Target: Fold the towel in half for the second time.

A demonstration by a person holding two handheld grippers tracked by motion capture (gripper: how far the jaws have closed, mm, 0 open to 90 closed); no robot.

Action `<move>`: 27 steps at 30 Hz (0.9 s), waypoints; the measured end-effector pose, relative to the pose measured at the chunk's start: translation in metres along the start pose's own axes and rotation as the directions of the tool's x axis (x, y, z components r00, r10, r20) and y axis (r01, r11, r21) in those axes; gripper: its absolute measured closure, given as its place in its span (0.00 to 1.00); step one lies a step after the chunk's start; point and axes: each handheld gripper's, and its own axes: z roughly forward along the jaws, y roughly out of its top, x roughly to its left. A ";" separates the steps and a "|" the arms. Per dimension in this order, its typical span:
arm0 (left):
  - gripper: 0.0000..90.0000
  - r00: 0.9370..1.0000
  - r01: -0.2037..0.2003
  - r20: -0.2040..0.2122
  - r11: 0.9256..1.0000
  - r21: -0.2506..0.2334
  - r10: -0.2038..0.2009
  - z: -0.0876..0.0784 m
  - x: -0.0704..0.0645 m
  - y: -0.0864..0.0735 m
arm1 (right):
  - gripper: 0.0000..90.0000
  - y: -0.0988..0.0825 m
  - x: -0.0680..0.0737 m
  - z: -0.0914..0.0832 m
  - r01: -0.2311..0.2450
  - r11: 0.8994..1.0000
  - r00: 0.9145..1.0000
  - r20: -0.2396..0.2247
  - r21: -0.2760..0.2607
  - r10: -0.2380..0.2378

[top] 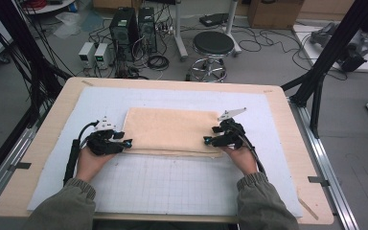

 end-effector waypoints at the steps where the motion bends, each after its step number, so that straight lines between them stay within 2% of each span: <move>1: 0.53 1.000 -0.005 0.000 1.000 -0.002 0.005 -0.002 0.000 0.000 | 0.35 0.000 0.001 0.000 -0.001 1.000 1.000 -0.002 -0.003 0.001; 6: 0.43 1.000 -0.005 0.008 0.998 -0.057 0.005 -0.016 -0.004 0.002 | 0.25 0.004 0.010 -0.004 -0.003 1.000 1.000 -0.010 -0.027 0.003; 10: 0.37 1.000 -0.008 0.012 0.996 -0.091 0.009 -0.026 -0.007 -0.001 | 0.21 0.007 0.020 -0.008 0.023 0.999 1.000 -0.005 -0.027 -0.023; 15: 0.33 0.999 -0.032 0.003 0.997 -0.075 0.032 -0.033 -0.009 -0.004 | 0.20 0.010 0.029 -0.017 0.052 0.997 0.998 -0.018 -0.049 -0.053; 23: 0.30 0.998 -0.062 -0.012 0.995 -0.073 0.062 -0.042 -0.016 -0.008 | 0.19 0.010 0.035 -0.027 0.059 0.996 0.998 -0.005 -0.062 -0.060; 27: 0.29 0.998 -0.066 -0.021 0.994 -0.091 0.064 -0.047 -0.017 -0.009 | 0.19 0.010 0.036 -0.030 0.068 0.996 0.998 0.004 -0.054 -0.068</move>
